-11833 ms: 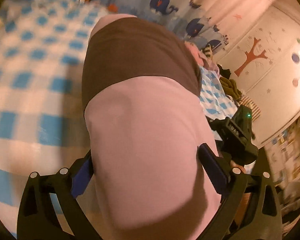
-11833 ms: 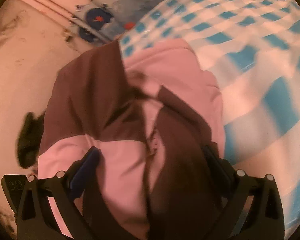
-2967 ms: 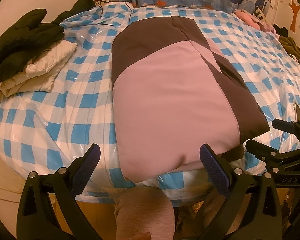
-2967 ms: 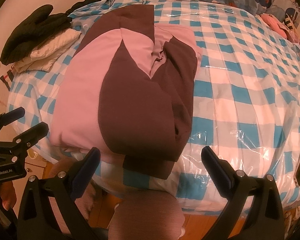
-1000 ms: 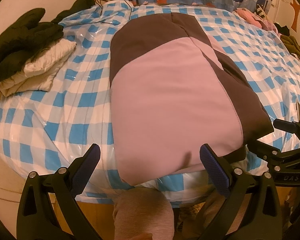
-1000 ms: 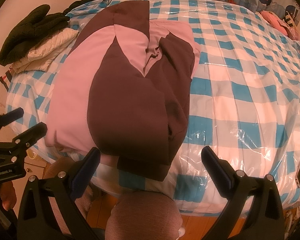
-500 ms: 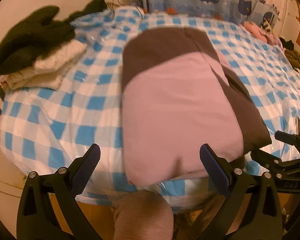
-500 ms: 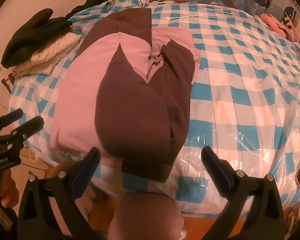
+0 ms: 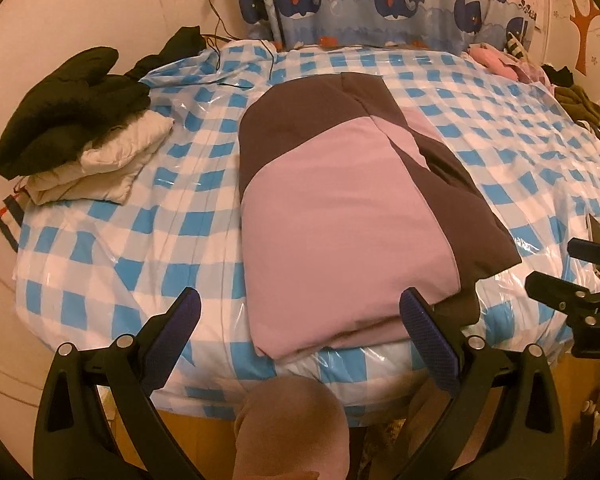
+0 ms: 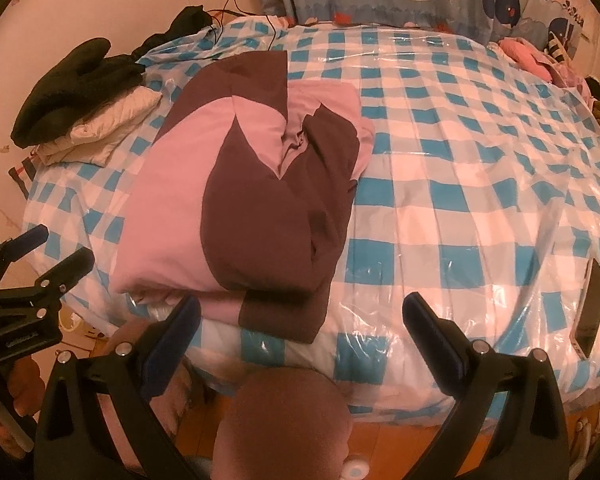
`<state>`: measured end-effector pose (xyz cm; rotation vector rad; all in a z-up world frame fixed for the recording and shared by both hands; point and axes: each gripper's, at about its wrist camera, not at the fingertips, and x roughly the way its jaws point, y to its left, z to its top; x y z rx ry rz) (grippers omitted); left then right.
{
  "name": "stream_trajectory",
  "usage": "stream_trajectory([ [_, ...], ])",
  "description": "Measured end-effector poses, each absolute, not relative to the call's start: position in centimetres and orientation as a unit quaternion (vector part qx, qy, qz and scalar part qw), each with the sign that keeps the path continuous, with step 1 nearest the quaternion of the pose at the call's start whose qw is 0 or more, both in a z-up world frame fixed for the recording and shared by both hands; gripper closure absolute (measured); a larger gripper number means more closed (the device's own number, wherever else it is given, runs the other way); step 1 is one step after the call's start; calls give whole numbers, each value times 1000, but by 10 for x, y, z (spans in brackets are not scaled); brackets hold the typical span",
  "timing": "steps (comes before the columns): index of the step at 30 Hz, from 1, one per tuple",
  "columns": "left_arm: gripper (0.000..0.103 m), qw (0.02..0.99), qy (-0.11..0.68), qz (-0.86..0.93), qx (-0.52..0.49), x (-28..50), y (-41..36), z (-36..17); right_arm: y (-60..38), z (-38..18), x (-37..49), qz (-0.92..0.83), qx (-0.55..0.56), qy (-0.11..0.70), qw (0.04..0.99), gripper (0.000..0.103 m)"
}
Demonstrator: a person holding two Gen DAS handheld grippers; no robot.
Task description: Fold large clothes
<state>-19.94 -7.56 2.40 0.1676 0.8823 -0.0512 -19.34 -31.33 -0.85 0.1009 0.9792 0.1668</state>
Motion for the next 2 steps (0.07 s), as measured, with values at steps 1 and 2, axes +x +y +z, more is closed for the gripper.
stream_trajectory([
  [1, 7, 901, 426, -25, 80, -201, -76, 25, -314, -7, -196, 79, 48, 469, 878, 6],
  [2, 7, 901, 427, -26, 77, -203, -75, 26, -315, -6, -198, 79, 48, 468, 879, 6],
])
